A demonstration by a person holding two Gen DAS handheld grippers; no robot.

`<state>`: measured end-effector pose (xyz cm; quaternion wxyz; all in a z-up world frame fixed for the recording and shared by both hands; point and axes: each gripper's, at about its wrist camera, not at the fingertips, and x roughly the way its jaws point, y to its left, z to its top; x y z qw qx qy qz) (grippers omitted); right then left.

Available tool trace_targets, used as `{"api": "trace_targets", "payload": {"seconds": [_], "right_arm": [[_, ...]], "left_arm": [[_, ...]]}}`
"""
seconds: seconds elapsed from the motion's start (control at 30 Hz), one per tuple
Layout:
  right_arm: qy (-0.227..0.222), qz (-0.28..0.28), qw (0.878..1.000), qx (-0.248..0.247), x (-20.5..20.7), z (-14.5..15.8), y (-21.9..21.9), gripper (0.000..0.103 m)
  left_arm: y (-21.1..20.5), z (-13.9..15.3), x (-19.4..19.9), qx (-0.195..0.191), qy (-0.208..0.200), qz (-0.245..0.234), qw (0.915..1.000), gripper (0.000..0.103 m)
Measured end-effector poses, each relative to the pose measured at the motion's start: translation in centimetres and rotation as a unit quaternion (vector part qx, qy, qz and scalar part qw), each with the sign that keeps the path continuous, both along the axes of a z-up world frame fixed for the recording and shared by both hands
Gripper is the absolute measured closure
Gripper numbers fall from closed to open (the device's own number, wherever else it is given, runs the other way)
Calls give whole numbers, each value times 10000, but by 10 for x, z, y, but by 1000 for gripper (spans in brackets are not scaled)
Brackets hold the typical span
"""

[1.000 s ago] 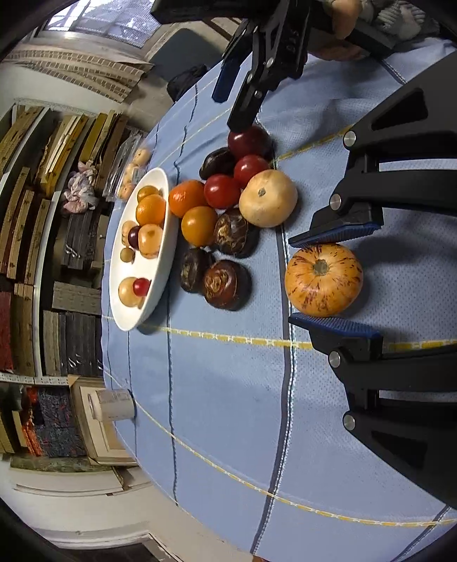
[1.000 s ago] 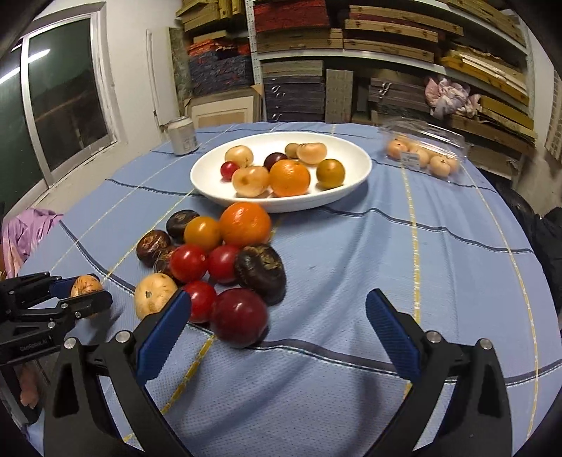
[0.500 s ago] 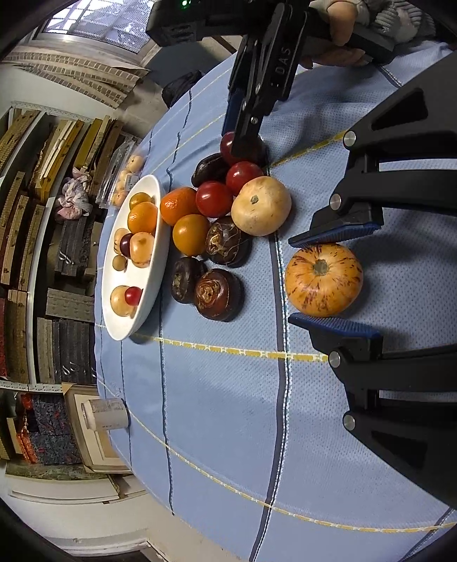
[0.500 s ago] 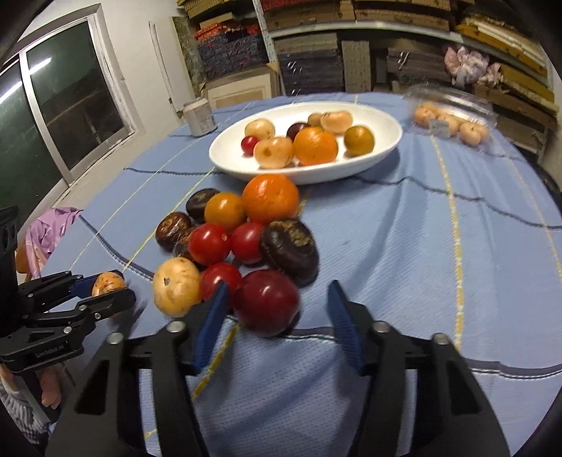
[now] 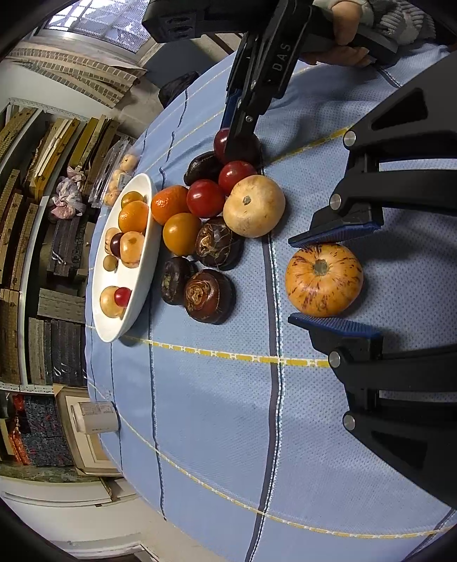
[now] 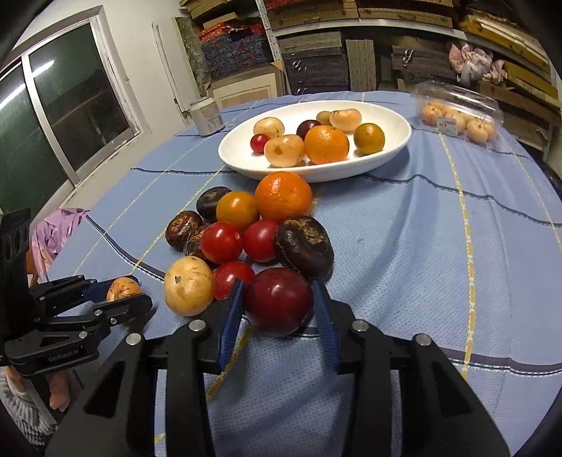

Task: Organize fruits
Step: 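Grasp the speckled orange fruit with the left tool while the right tool grasps the dark red apple, then carry both fruits into the white bowl and open both tools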

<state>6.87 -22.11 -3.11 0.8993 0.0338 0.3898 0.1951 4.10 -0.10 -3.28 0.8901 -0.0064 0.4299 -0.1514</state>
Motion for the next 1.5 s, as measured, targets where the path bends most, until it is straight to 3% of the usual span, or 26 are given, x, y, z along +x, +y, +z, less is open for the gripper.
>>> {"api": "trace_targets", "payload": {"seconds": [0.37, 0.9, 1.13, 1.3, 1.5], "right_arm": [[-398, -37, 9987, -309, -12, 10, 6, 64], [-701, -129, 9972, -224, -22, 26, 1, 64], [-785, -284, 9965, 63, -21, 39, -12, 64], [-1029, -560, 9925, 344, -1, 82, -33, 64], [-1448, -838, 9834, 702, 41, 137, -51, 64]], "left_arm": [[0, 0, 0, -10, -2, 3, 10000, 65], [0, 7, -3, -12, -183, 26, 9998, 65], [-11, 41, 15, 166, -580, 1, 9982, 65], [-28, 88, 55, 190, -1014, -106, 9946, 65], [-50, 123, 105, 149, -1429, -91, 9896, 65]]}}
